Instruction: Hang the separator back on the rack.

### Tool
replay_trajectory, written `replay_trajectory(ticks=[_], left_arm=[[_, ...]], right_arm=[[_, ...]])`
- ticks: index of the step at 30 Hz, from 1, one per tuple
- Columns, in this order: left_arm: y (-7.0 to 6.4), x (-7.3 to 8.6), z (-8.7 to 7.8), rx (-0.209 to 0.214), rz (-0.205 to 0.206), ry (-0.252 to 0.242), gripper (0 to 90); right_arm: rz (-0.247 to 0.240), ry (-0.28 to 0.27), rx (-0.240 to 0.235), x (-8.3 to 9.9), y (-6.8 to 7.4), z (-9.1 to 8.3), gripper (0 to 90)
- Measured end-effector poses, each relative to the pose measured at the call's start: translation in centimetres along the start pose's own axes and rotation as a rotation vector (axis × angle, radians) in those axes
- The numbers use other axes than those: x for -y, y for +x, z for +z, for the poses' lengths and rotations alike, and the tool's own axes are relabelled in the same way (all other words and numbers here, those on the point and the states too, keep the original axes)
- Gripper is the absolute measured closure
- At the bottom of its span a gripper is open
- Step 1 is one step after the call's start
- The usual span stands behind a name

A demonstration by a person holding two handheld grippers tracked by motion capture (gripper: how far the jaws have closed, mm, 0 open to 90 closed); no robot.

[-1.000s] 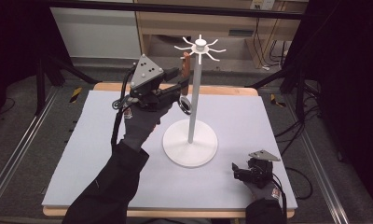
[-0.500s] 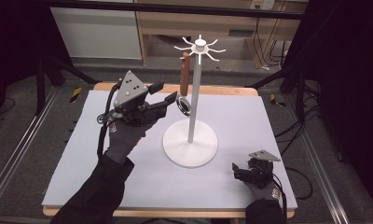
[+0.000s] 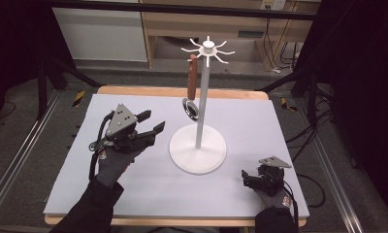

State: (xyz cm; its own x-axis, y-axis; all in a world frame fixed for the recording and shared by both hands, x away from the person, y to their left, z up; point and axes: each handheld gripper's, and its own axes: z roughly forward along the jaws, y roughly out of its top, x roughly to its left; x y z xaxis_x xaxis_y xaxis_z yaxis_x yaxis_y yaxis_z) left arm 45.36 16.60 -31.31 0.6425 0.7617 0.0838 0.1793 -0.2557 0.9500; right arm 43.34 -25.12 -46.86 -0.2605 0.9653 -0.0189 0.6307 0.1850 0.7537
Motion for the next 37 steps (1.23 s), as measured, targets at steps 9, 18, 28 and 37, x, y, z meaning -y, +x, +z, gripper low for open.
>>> replay_trajectory(ticks=[9, 18, 28, 37], left_arm=[[1.7, 5.2, 0.4, -0.04, -0.024, 0.119, 39.1], [3.2, 9.6, 0.0, -0.062, -0.065, 0.209, 38.6], [5.3, 13.0, -1.2, -0.106, -0.121, 0.261, 38.0], [6.6, 15.4, -3.1, -0.166, -0.125, 0.267, 36.1]], right_arm=[[0.005, 0.002, 0.002, 0.1, -0.1, 0.0, 11.0], [0.013, 0.004, 0.007, 0.2, -0.2, 0.0, 10.8], [0.016, 0.02, 0.022, 0.4, -0.4, 0.3, 10.2], [0.023, 0.023, 0.028, 0.5, -0.6, 0.3, 9.6]])
